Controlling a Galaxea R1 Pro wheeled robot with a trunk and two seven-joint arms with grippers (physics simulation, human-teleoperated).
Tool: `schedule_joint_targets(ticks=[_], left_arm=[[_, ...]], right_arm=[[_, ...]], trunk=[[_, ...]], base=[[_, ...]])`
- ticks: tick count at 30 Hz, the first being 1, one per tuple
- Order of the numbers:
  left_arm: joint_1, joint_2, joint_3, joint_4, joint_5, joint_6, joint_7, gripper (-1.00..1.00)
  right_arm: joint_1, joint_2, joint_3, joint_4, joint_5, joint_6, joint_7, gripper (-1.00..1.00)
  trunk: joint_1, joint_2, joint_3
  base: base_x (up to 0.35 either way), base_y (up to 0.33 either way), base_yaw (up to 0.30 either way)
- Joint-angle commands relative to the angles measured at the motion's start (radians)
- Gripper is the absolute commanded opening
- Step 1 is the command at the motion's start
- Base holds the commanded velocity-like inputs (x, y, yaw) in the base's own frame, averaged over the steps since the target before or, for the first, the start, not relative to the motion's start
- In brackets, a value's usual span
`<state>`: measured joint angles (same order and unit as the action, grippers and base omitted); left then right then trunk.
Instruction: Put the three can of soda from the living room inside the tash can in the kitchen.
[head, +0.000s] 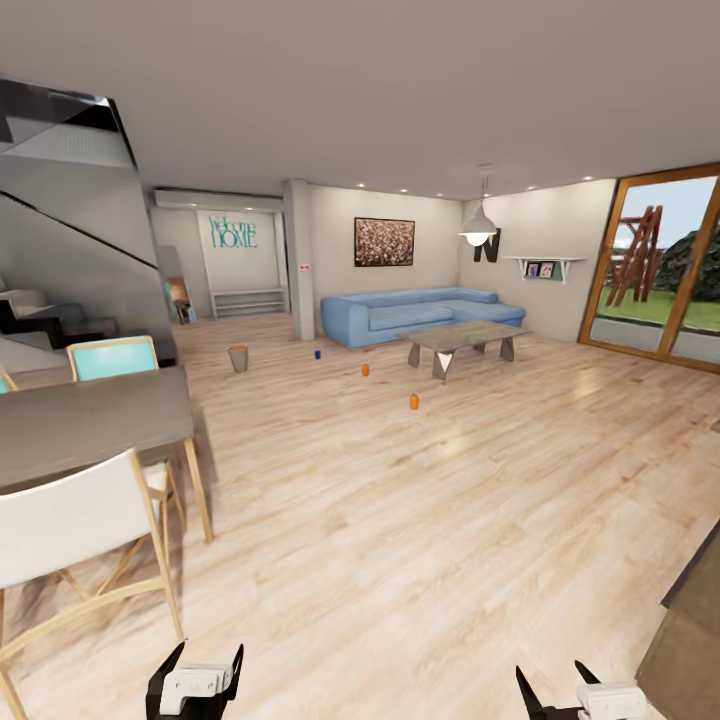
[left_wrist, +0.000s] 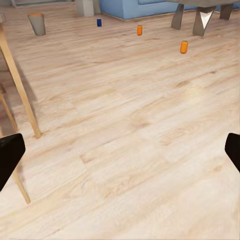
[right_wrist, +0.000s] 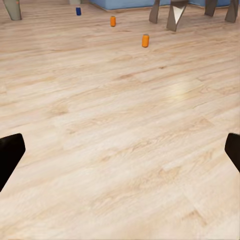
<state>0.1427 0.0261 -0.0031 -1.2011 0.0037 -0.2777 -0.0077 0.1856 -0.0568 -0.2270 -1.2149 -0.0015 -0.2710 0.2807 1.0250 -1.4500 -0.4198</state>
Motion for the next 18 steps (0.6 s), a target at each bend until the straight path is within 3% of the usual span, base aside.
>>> schedule_joint_targets(ticks=[1, 13, 18], left_arm=[[0.000, 0.000, 0.000, 0.000, 0.000, 0.000, 0.000, 1.00], [0.000, 0.000, 0.000, 0.000, 0.001, 0.000, -0.001, 1.00], [0.000, 0.000, 0.000, -0.001, 0.001, -0.001, -0.001, 1.00]], right_arm=[[0.000, 0.000, 0.000, 0.000, 0.000, 0.000, 0.000, 1.00], [0.000, 0.000, 0.000, 0.000, 0.000, 0.000, 0.000, 1.00], [0.000, 0.000, 0.001, 0.000, 0.004, 0.000, 0.000, 1.00]], trunk=[[0.000, 0.000, 0.000], [0.000, 0.000, 0.000], [0.000, 0.000, 0.000]], base=[[0.299, -0.088, 0.000], [0.319, -0.016, 0.000], [0.323, 0.000, 0.172]])
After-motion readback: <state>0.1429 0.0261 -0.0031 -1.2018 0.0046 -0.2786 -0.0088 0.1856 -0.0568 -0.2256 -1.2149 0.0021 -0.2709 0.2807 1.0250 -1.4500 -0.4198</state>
